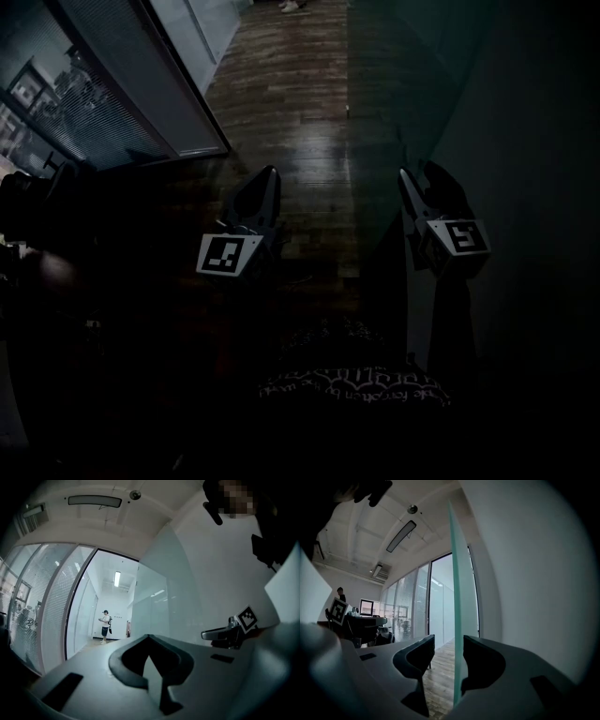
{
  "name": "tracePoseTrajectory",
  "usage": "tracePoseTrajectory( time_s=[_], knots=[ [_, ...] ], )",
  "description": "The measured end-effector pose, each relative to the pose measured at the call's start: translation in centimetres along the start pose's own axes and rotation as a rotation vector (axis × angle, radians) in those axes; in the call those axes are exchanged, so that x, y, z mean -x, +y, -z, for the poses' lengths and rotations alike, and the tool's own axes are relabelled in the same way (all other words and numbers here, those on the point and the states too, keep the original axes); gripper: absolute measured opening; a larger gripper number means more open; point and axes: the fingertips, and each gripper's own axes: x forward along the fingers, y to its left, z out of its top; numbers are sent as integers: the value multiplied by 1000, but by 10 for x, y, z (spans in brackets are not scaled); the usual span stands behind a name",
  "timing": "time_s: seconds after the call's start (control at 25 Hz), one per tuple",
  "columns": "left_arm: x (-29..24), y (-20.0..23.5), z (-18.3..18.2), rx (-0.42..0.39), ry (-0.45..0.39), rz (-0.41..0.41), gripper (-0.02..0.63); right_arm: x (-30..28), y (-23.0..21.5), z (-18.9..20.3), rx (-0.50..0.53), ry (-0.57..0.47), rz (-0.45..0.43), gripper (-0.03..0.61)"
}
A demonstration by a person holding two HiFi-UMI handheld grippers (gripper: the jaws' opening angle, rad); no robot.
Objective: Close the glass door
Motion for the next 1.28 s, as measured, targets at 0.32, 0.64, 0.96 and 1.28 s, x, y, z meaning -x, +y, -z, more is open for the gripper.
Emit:
tracePoseTrajectory(
  time_s=[0.32,0.64,0.96,1.28],
  knots=[
    [47,42,-2,-12,-11,-100,2,-16,63,-1,33,2,-106,175],
    [83,67,-4,-16,-21,-209,2,-33,102,0,70,8,-222,175],
    [116,84,-12,-22,-29,-296,2,-55,137,-4,70,8,-301,175],
    [141,111,-9,-31,-28,-369,2,-84,174,1,78,9,-386,175]
  ],
)
